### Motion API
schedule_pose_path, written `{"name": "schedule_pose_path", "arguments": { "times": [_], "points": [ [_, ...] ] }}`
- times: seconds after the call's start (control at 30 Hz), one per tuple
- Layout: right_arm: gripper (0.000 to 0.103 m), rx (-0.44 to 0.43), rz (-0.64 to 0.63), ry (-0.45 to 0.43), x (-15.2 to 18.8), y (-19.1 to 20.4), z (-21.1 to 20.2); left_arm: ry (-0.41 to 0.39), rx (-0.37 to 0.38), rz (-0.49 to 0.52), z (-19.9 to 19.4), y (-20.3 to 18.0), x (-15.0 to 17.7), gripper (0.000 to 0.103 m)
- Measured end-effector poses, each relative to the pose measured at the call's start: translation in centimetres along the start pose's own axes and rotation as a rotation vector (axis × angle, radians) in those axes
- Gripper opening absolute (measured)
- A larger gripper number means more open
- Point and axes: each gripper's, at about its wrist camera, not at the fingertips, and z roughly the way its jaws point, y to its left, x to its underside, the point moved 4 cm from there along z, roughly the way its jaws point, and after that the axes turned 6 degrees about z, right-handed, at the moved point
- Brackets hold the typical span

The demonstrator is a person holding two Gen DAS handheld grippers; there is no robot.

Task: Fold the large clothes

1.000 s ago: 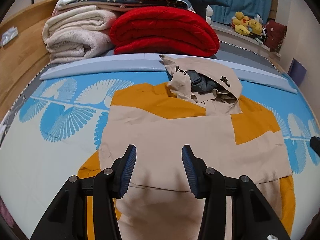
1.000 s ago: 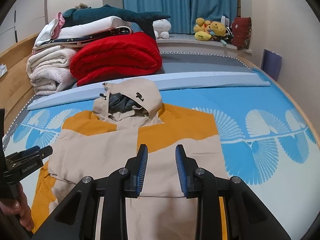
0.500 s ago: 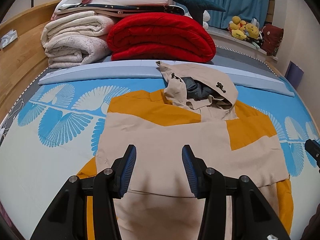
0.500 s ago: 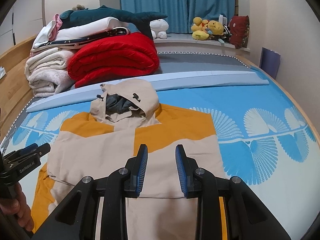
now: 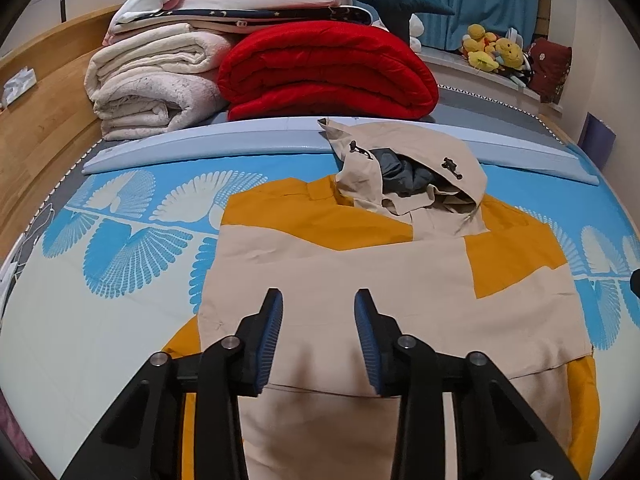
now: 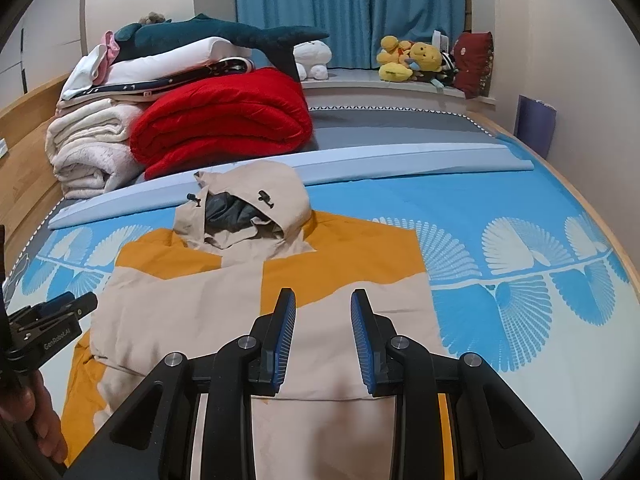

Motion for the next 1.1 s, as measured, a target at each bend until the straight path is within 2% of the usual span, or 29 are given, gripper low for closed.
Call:
{"name": "schedule_pose_path", "arguments": {
  "times": [0.13, 0.2, 0.3, 0.43, 0.57, 0.73, 0.8, 0.97, 1.03, 1.07, 1.1],
  "points": [
    [0.03, 0.017, 0.005, -0.005, 0.0, -0.7, 0.0, -0.005, 0.001, 0.021, 0.2, -0.5, 0.0, 0.019],
    [0.03, 0.034, -0.007, -0.008, 0.0, -1.0, 0.0, -0.016, 0.034, 0.025, 0.1, -0.7, 0.0, 0.016],
    [0.03, 0.067, -0.008, -0.012, -0.6, -1.7, 0.1, -0.029, 0.082, 0.04, -0.2, -0.7, 0.0, 0.014],
    [0.029, 0.09, 0.042, 0.022, -1.3, -3.6, 1.0, -0.017, 0.091, 0.06, 0.6, -0.3, -0.8, 0.014],
    [0.027, 0.079, 0.074, 0.047, -1.6, -5.2, 1.6, -0.013, 0.089, 0.064, 3.6, 0.1, -4.3, 0.014],
    [0.009, 0.048, 0.09, 0.068, -1.9, -5.9, 2.1, 0.024, 0.148, 0.031, 9.4, 0.4, -9.6, 0.014],
    [0.008, 0.044, 0.085, 0.071, -1.8, -6.0, 2.3, 0.056, 0.197, 0.009, 12.8, 0.4, -12.3, 0.014],
    [0.009, 0.018, 0.1, 0.096, -1.3, -6.3, 3.2, 0.129, 0.226, -0.07, 19.9, 1.4, -17.6, 0.015],
    [0.01, 0.018, 0.103, 0.111, -1.0, -6.4, 3.6, 0.154, 0.215, -0.116, 22.6, 2.1, -19.5, 0.025],
    [0.011, 0.017, 0.104, 0.121, -0.8, -6.5, 4.0, 0.165, 0.19, -0.141, 24.1, 2.6, -20.6, 0.037],
    [0.012, 0.019, 0.105, 0.128, -0.7, -6.6, 4.2, 0.168, 0.165, -0.163, 25.1, 2.9, -21.3, 0.042]
  ]
}}
